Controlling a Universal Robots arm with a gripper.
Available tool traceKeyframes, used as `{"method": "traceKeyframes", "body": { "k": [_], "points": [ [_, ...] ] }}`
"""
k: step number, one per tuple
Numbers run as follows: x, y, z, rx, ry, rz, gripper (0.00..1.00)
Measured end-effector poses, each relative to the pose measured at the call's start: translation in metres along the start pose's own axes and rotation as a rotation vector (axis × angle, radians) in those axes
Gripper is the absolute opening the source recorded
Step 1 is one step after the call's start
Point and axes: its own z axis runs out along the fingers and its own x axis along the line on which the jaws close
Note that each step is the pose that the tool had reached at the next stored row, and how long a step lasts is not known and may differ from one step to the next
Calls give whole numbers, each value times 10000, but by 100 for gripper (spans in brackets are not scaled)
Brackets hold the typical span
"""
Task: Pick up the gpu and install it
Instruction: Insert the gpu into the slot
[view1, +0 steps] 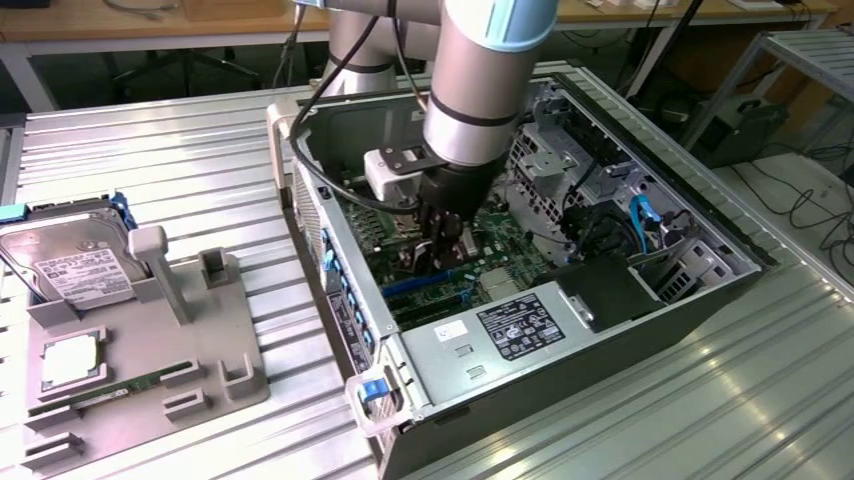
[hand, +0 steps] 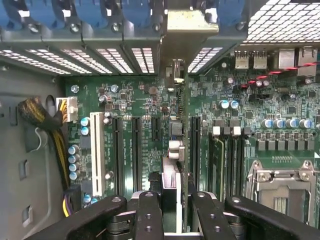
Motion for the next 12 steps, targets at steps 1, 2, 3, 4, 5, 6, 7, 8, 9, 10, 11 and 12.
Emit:
{"method": "traceKeyframes", "body": {
  "k": [1,2,3,4,5,6,7,8,9,10,11,12],
  "points": [
    [-1,6,13,0,0,0,27],
    [-2,11,23,0,1,0,27],
    [-2,15,36,-1,1,0,27],
    [-2,16,46,-1,2,-1,27],
    [-2,17,58,-1,1,-2,27],
    [-2,18,68,0,1,-2,27],
    [-2,18,76,-3,1,-2,27],
    [-3,18,87,-10,2,-1,27],
    [-2,19,92,-12,2,0,27],
    [-2,19,92,-13,3,0,27],
    [-2,19,92,-13,3,0,27],
    [-2,20,94,-13,2,0,27]
  ]
}}
